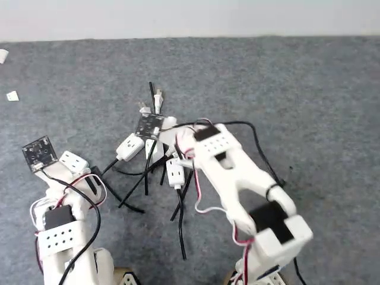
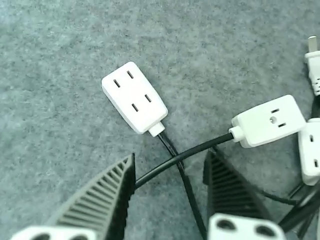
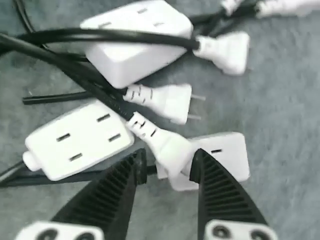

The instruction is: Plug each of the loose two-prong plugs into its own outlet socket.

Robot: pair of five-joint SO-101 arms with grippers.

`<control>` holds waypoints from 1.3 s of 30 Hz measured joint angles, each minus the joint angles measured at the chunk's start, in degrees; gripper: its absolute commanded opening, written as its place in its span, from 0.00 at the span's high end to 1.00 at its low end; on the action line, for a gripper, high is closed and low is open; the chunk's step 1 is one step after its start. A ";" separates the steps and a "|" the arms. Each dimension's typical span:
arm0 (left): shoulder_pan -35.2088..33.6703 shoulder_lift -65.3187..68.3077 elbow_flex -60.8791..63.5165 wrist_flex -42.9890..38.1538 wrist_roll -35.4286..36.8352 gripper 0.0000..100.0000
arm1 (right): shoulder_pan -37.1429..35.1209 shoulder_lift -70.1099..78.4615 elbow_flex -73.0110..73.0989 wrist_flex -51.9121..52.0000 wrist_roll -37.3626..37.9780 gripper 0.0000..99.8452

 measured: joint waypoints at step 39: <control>0.09 0.00 2.02 -4.31 -2.37 0.78 | -5.71 10.64 -19.16 18.37 18.29 0.86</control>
